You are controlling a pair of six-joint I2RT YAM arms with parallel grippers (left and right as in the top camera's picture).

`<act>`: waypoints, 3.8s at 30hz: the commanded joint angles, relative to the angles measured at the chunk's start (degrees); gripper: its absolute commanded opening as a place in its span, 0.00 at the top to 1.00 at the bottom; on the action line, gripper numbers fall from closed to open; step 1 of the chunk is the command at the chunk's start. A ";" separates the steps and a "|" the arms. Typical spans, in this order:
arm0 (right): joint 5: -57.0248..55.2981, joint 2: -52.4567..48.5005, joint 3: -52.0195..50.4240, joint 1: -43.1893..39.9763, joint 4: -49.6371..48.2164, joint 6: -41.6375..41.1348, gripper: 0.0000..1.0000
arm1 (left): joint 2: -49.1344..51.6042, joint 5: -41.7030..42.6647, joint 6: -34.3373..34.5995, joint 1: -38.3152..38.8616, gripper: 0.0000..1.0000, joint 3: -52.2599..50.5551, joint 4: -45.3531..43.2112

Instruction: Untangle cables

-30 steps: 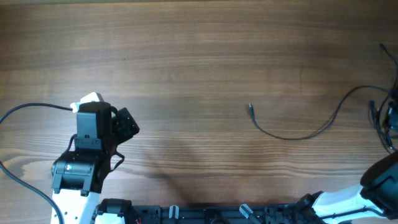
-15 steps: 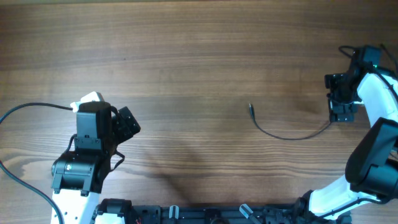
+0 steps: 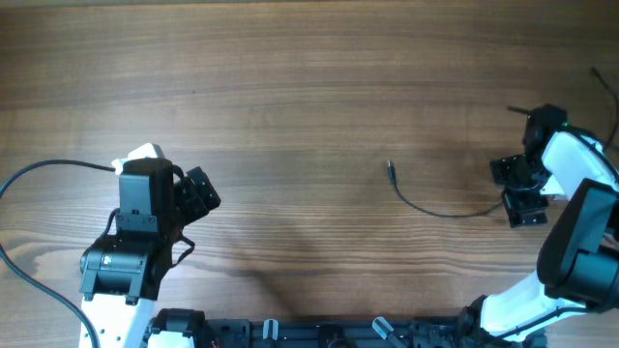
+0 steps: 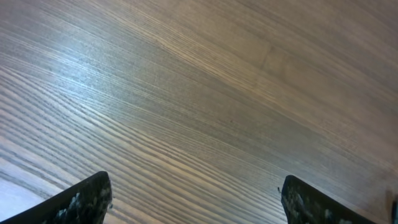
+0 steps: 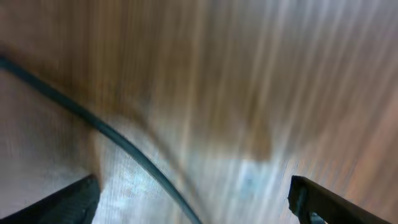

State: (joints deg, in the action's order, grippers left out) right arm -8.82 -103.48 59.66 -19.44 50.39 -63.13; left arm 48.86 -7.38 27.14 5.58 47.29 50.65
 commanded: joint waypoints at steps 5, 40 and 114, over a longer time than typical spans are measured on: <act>-1.90 -1.16 -6.88 -0.07 -11.39 0.15 0.96 | -0.11 0.33 0.09 -0.24 0.11 -0.04 0.02; 40.50 -6.88 35.36 -27.17 1.49 36.15 0.00 | 0.20 5.27 -1.22 -0.24 0.11 -0.02 -0.52; 33.07 103.12 -1.79 17.92 -50.97 67.38 0.00 | -31.30 10.73 0.13 -0.24 0.03 5.55 13.05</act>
State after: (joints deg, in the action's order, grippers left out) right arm 22.59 -0.40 66.39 -1.65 6.20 12.40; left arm 17.82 2.94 27.51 5.61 52.14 63.86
